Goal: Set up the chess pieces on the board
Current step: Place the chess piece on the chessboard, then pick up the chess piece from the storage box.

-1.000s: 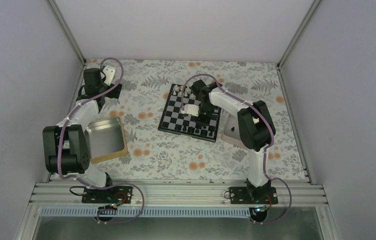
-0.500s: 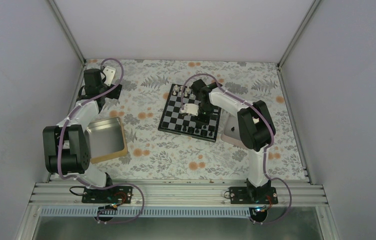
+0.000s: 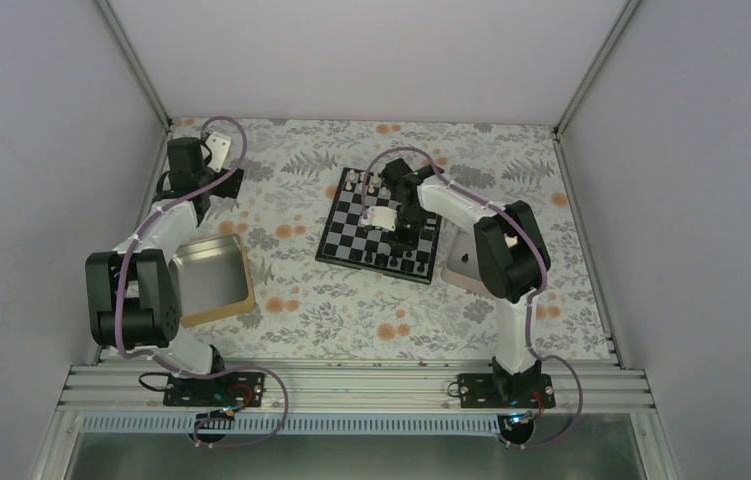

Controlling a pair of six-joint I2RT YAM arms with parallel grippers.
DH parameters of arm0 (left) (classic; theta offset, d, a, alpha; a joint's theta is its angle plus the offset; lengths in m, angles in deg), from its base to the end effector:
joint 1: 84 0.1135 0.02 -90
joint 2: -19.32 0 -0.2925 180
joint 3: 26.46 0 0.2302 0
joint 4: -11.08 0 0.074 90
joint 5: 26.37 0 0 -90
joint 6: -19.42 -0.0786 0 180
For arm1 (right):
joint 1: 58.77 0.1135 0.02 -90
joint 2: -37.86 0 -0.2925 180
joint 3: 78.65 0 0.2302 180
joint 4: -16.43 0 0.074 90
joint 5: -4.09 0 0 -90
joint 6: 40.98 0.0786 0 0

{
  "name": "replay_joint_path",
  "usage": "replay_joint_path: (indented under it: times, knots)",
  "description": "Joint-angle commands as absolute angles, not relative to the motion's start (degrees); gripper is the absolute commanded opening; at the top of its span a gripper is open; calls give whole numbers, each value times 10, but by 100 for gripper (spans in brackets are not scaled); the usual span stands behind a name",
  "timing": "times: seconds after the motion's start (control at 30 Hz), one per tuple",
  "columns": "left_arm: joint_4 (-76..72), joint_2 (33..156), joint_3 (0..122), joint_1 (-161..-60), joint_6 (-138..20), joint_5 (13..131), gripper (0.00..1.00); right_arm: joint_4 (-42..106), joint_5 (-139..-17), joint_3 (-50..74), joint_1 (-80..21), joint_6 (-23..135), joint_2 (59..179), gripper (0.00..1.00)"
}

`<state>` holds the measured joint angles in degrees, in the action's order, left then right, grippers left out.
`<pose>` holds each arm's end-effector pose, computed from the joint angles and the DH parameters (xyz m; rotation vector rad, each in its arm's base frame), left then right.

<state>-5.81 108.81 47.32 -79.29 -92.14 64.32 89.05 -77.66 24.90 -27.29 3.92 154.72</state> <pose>0.3664 0.0292 0.2614 0.3221 2.1263 0.2549 0.3241 0.2117 0.1700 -1.8943 2.3869 0.2054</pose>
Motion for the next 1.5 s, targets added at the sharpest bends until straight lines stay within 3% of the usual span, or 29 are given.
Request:
replay_joint_path:
  times: [0.0, 0.4, 0.7, 0.93, 1.47]
  knots:
    - [-42, 1071, 467, -790, -913, 652, 100, 882, -779, 248, -267, 47, 1523, 27]
    - [-51, 1062, 478, -790, -911, 653, 100, 929, -789, 256, -373, 65, 1384, 31]
    - [-49, 1071, 482, -790, -901, 661, 100, 897, -803, 134, -543, 33, 1308, 33]
    - [-47, 1081, 485, -791, -898, 664, 100, 857, -776, 69, -551, 29, 1325, 34]
    - [-53, 1092, 493, -791, -900, 661, 100, 847, -758, 52, -533, 38, 1402, 34]
